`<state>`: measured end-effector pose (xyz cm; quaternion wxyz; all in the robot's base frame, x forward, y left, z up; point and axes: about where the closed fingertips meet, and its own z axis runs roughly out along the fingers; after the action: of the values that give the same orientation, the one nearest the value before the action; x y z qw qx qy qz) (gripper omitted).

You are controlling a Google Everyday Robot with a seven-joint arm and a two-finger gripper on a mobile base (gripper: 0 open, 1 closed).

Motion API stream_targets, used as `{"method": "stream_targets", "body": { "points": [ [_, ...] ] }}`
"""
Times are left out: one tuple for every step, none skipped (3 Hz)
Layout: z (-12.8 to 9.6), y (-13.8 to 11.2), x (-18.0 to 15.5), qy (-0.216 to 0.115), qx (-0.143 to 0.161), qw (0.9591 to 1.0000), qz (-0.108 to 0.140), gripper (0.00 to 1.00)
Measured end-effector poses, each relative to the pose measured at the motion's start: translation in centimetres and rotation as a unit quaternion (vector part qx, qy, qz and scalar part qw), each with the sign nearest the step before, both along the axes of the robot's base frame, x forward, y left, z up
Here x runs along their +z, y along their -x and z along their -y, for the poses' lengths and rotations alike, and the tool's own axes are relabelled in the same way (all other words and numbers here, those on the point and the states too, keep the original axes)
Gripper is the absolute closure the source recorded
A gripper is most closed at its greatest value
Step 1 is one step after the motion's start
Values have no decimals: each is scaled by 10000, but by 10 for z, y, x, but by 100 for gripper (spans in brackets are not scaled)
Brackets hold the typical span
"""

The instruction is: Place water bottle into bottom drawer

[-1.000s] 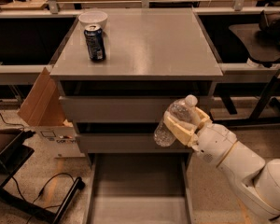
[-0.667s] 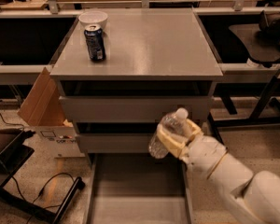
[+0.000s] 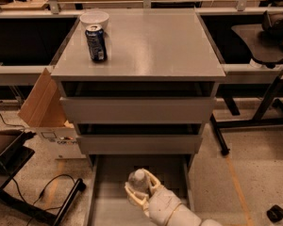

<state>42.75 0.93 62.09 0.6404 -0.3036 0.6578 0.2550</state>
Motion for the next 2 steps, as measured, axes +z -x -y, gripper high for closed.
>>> {"method": "stream_targets", "body": {
  "points": [
    [-40, -2, -59, 247, 165, 9996, -14, 100],
    [-39, -3, -58, 247, 157, 9996, -12, 100]
  ]
}}
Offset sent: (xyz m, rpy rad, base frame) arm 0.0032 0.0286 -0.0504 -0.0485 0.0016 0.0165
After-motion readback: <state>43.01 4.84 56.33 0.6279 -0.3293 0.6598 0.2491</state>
